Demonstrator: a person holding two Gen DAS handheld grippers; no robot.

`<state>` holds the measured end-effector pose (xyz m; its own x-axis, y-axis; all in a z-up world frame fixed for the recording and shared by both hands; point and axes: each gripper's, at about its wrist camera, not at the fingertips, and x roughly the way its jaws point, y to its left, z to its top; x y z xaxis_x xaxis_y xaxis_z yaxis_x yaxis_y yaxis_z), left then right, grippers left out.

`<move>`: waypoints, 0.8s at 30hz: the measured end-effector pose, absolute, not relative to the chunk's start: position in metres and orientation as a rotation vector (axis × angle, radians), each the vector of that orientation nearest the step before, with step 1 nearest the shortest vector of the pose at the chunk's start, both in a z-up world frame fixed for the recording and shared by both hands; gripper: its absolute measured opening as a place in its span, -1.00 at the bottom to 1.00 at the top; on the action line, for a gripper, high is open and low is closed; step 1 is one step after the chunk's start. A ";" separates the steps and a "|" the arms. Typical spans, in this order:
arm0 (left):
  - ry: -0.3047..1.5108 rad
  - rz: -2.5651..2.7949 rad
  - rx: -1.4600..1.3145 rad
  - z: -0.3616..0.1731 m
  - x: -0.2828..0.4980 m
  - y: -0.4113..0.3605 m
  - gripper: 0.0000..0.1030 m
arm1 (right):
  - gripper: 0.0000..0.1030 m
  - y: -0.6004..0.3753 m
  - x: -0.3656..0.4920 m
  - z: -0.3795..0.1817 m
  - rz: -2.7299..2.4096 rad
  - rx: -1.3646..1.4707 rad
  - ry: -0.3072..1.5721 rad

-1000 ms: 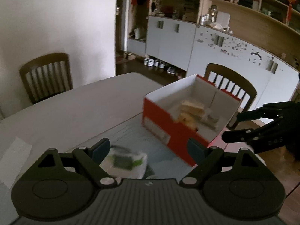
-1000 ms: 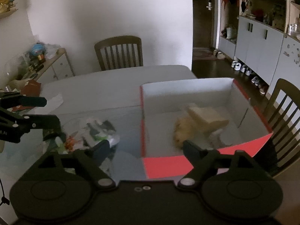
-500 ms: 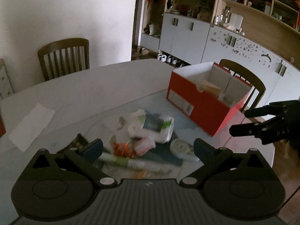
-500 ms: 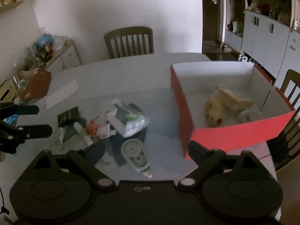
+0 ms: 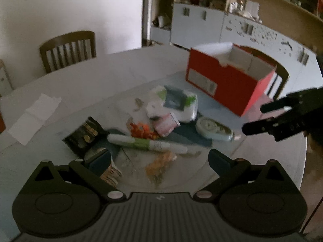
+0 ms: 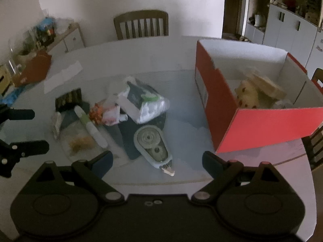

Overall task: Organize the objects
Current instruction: 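Withdraw both tools from the box back over the table, then grasp the orange snack bag with the left tool while the right tool grasps the correction tape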

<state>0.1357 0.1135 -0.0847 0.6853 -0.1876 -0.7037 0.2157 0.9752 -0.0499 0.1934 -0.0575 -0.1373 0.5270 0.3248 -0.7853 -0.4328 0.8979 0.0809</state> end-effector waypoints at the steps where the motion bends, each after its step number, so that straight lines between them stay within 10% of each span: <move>1: 0.790 -0.239 0.048 -0.089 0.137 0.111 1.00 | 0.85 -0.057 0.194 -0.141 0.457 -0.135 0.918; 24: 0.883 -0.293 0.144 -0.147 0.171 0.092 0.87 | 0.66 -0.044 0.215 -0.186 0.498 -0.188 0.995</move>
